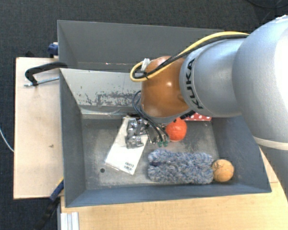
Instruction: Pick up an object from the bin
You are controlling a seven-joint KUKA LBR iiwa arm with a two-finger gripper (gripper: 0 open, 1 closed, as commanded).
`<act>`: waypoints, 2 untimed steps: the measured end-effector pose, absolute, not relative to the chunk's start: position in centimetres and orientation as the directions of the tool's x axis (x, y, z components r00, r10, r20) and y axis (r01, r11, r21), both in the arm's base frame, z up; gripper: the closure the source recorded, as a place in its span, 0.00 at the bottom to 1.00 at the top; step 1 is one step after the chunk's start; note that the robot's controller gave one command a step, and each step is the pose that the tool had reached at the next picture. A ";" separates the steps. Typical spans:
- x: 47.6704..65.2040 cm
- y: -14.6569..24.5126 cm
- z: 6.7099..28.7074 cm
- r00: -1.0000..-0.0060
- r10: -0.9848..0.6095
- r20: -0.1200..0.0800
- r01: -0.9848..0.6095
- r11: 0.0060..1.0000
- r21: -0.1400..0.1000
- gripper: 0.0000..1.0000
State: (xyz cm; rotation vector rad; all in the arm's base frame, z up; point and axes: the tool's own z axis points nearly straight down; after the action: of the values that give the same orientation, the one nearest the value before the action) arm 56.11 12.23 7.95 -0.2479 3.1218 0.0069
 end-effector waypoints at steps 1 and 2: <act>56.1 12.2 7.9 -0.987 -0.158 -0.010 -0.158 0.987 0.004 1.00; 55.3 11.8 12.3 -0.997 -0.082 -0.006 -0.082 0.997 0.002 0.00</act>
Offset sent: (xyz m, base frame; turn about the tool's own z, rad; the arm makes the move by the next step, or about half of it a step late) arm -0.0094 -0.0048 0.0426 0.0758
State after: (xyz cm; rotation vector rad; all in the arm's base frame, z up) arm 55.31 11.83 12.34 -0.1292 3.1335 0.0038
